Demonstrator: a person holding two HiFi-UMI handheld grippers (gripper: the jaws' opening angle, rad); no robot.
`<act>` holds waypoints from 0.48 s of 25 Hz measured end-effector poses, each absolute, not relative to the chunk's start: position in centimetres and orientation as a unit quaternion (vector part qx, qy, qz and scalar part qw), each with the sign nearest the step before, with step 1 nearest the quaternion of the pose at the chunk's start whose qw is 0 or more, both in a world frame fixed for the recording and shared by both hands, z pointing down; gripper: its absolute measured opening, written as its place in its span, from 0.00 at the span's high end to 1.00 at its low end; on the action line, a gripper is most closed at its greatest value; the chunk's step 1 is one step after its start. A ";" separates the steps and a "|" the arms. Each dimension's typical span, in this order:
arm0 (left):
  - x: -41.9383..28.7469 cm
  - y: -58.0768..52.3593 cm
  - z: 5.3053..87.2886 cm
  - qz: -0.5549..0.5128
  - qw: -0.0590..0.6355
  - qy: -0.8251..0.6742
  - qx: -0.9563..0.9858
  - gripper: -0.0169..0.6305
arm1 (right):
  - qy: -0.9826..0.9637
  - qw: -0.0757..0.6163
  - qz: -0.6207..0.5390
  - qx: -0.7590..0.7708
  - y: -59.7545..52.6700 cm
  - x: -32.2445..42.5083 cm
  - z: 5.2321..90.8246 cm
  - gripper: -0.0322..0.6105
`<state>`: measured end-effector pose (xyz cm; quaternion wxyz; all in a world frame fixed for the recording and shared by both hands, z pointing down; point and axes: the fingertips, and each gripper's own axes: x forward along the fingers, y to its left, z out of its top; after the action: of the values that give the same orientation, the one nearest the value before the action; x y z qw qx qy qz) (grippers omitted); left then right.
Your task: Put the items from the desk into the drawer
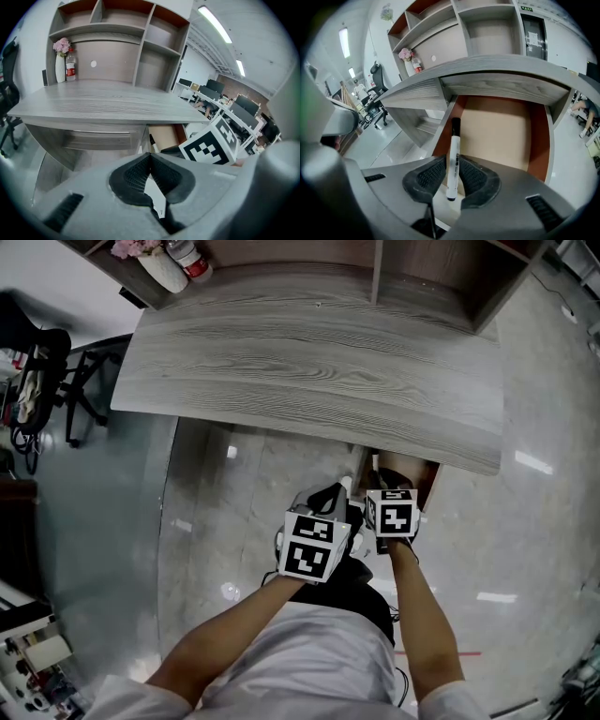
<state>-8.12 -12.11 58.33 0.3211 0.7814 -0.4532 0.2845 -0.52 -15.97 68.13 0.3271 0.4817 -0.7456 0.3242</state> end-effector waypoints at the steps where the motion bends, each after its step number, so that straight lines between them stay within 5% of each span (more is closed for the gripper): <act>1: -8.2 -12.1 58.3 0.284 0.322 -0.454 0.781 0.97 | -0.746 0.326 0.325 0.481 -15.9 -0.6 68.1 0.85; 12: -7.5 -11.6 57.6 0.281 0.318 -0.448 0.787 0.97 | -0.739 0.303 0.337 0.497 -14.6 0.5 66.3 0.84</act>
<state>-7.55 -11.61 57.63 0.3177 0.7868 -0.4483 0.2810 0.53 -14.64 66.34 0.3033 0.4975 -0.7395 0.3372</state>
